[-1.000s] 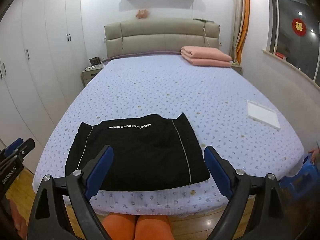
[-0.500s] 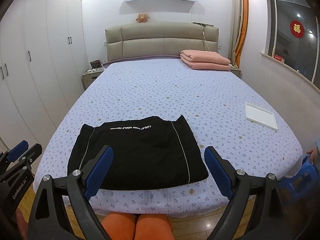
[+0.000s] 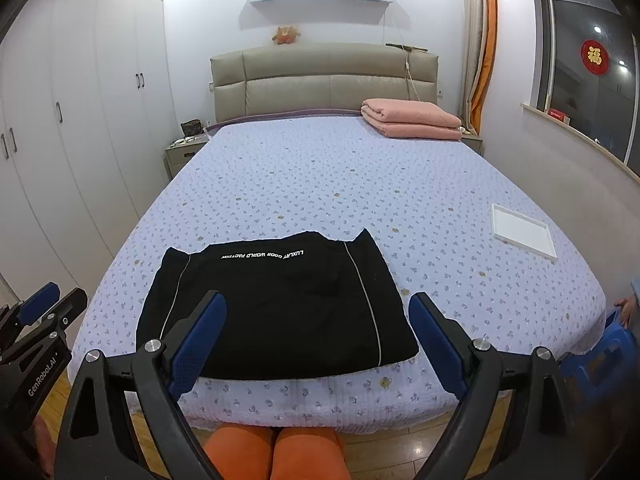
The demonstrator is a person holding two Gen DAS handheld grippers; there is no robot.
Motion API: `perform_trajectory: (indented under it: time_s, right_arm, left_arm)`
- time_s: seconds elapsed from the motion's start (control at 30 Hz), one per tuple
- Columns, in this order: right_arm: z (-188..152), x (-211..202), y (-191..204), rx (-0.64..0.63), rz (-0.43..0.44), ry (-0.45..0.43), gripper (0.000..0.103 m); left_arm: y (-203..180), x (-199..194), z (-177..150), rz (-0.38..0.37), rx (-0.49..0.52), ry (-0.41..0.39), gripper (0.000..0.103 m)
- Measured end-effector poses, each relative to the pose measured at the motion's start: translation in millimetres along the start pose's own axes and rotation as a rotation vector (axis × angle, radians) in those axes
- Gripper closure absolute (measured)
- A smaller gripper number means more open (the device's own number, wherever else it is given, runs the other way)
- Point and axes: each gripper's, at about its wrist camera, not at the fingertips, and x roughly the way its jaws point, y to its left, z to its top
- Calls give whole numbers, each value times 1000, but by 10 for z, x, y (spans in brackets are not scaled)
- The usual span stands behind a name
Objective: Fold large clothes
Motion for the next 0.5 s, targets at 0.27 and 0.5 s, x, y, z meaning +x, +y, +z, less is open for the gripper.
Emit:
perform_trajectory:
  time_s: [0.27,0.5]
  right_arm:
    - [-4,24,19,-1,0,7,9]
    - [-32,83,47,6,4,26,9]
  left_arm:
    - [-58,16,-12,10,19,0,60]
    - [-54,60,-37,11,19,14,60]
